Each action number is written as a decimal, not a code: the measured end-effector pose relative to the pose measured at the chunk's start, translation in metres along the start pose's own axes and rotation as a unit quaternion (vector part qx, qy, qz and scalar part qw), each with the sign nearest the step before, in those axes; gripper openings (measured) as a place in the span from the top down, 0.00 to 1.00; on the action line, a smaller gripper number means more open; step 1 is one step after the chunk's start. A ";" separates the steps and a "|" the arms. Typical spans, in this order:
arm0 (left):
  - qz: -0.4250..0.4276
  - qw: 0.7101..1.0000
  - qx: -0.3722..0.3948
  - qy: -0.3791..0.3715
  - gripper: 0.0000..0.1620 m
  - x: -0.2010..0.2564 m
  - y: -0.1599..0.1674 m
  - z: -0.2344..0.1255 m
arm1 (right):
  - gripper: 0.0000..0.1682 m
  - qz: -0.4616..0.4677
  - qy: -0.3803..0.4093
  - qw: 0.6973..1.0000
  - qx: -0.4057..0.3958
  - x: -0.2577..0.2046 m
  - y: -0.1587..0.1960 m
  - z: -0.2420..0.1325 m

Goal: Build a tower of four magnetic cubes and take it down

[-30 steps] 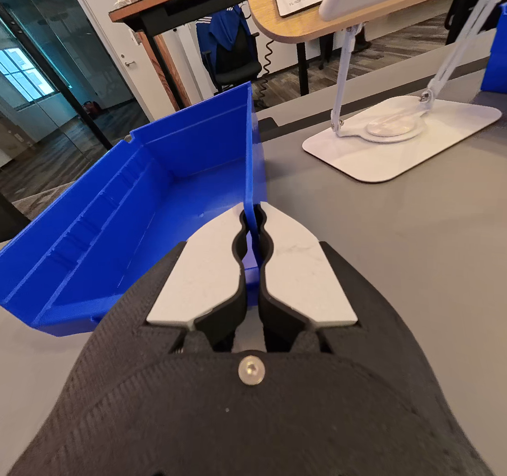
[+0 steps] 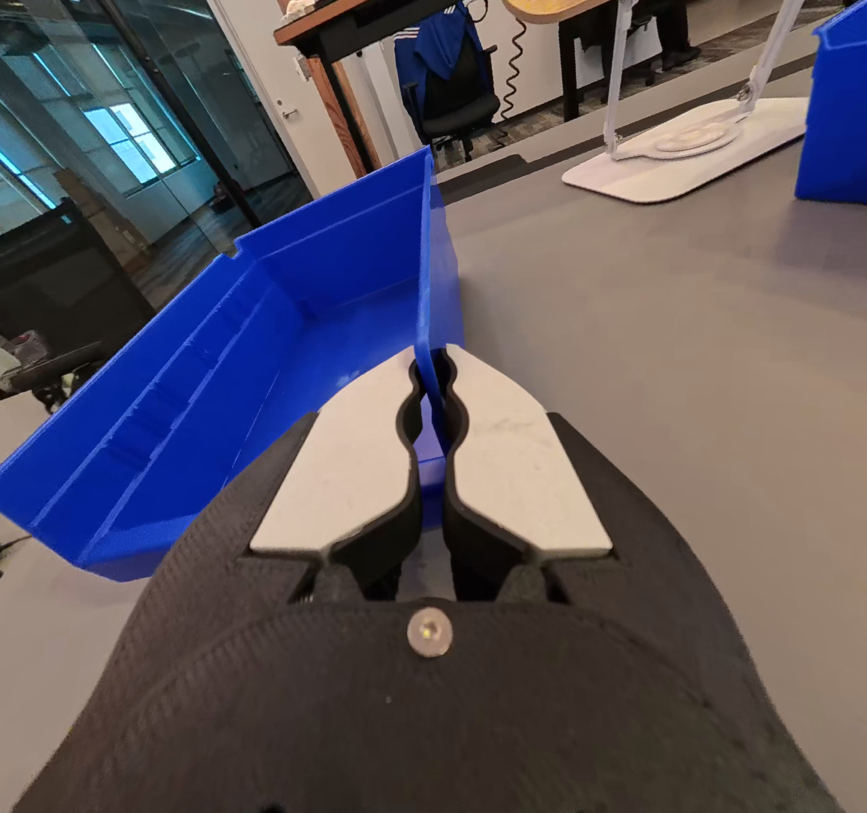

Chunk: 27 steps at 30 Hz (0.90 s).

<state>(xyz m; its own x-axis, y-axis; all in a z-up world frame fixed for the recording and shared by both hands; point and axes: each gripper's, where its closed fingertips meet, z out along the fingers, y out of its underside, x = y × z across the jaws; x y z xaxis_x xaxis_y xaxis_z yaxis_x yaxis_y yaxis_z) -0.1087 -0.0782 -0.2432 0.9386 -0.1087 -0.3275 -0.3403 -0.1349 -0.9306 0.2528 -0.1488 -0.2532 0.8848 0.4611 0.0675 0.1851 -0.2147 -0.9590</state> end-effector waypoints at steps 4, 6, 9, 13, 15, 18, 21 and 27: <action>0.001 1.000 -0.002 -0.015 0.98 -0.008 0.004 -0.007 | 0.98 -0.016 -0.045 0.999 0.003 -0.035 -0.002 -0.003; -0.002 1.000 -0.005 -0.021 0.98 -0.012 0.008 -0.010 | 0.98 -0.022 -0.069 0.997 0.005 -0.051 -0.003 -0.002; 0.003 0.999 -0.011 -0.035 0.98 -0.020 0.013 -0.016 | 0.98 -0.027 -0.100 0.995 0.008 -0.072 -0.006 0.002; -0.007 0.998 -0.016 -0.053 0.98 -0.036 0.019 -0.024 | 0.98 -0.036 -0.133 0.990 0.010 -0.096 -0.011 0.015; -0.007 0.998 -0.021 -0.062 0.98 -0.043 0.022 -0.026 | 0.98 -0.039 -0.147 0.988 0.010 -0.107 -0.014 0.024; -0.013 0.997 -0.023 -0.073 0.98 -0.051 0.026 -0.029 | 0.97 -0.037 -0.165 0.985 0.010 -0.123 -0.019 0.039; -0.014 0.997 -0.022 -0.078 0.98 -0.057 0.027 -0.029 | 0.98 -0.041 -0.178 0.983 0.011 -0.137 -0.025 0.055; -0.013 0.996 -0.026 -0.083 0.98 -0.061 0.030 -0.030 | 0.98 -0.039 -0.198 0.979 0.007 -0.159 -0.037 0.093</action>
<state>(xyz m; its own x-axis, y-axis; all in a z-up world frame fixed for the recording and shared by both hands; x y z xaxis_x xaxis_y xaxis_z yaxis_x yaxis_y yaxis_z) -0.1777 -0.1050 -0.2460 0.9422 0.0601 -0.3297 -0.3137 -0.1872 -0.9309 0.0657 -0.1338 -0.2544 0.6328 0.7737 0.0309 0.2374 -0.1560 -0.9588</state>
